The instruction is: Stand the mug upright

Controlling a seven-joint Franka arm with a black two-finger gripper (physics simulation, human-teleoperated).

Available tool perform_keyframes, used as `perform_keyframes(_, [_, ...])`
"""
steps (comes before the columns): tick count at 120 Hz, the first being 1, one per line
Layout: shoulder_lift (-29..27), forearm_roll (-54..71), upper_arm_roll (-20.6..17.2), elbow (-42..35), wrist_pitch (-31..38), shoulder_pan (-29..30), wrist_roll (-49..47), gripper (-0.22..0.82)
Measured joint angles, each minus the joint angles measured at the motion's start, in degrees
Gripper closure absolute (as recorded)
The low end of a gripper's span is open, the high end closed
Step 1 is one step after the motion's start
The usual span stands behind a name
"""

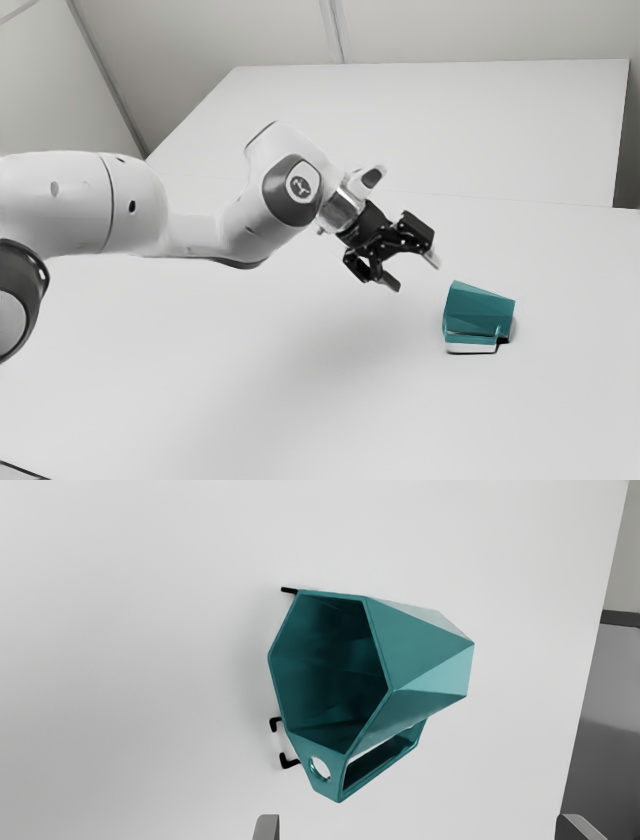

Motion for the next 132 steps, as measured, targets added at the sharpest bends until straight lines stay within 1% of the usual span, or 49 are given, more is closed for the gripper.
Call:
perform_keyframes(13, [4.3, -4.3, -0.5, 1.2, 4.6, -1.2, 3.1, 0.0])
perform_keyframes(24, [6.1, -7.8, -0.7, 1.8, 7.8, -2.6, 5.5, 0.0])
perform_keyframes(36, [8.4, -10.5, -1.1, 3.2, 9.5, -2.9, 8.0, 0.0])
perform_keyframes(59, [10.4, -13.1, -1.5, 5.0, 7.3, -2.1, 13.4, 0.0])
perform_keyframes(106, [15.5, -16.1, -2.5, 9.4, 4.1, -2.6, 21.8, 0.0])
perform_keyframes(111, [15.7, -16.3, -2.5, 9.6, 3.9, -2.6, 22.5, 0.03])
perform_keyframes(132, [16.6, -16.5, -2.8, 10.0, 3.4, -2.5, 24.7, 0.23])
